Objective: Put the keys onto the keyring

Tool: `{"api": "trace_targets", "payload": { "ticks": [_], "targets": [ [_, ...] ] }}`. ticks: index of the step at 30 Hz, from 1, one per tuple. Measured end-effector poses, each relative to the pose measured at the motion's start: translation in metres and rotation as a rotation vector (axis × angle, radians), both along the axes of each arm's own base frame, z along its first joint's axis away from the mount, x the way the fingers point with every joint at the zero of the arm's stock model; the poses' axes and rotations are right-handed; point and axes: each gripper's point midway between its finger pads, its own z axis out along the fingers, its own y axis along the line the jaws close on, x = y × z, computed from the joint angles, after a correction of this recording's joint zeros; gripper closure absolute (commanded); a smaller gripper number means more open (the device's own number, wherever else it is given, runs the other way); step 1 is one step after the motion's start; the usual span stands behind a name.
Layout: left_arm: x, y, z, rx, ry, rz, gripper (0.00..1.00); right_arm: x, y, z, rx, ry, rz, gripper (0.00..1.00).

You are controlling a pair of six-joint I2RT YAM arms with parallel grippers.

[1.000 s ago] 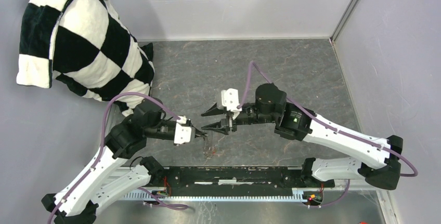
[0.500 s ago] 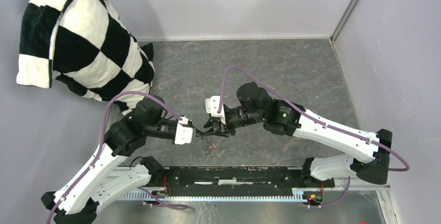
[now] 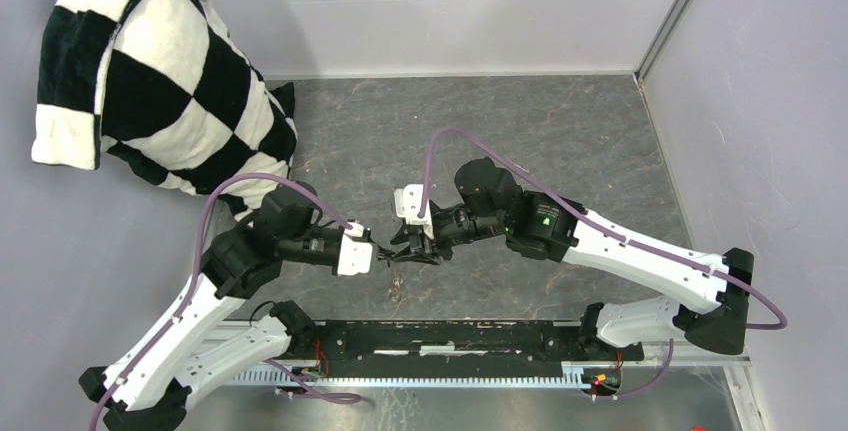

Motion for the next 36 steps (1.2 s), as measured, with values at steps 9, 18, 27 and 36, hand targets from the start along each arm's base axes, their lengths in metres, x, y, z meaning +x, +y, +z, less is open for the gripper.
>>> {"api": "trace_targets", "payload": {
  "ticks": [9, 18, 27, 36],
  "targets": [
    [0.001, -0.001, 0.003, -0.008, -0.01, 0.002, 0.98, 0.001, 0.002, -0.01, 0.001, 0.023, -0.013, 0.68],
    [0.004, -0.001, 0.007, -0.014, -0.025, 0.013, 0.87, 0.004, 0.001, -0.009, 0.018, 0.02, -0.039, 1.0],
    [0.005, 0.001, 0.015, -0.04, -0.059, 0.025, 0.52, 0.009, -0.016, -0.021, 0.133, 0.03, -0.12, 1.0],
    [0.018, 0.001, 0.002, -0.094, -0.087, 0.114, 0.5, 0.016, -0.016, 0.002, 0.332, 0.079, -0.164, 1.0]
  ]
}}
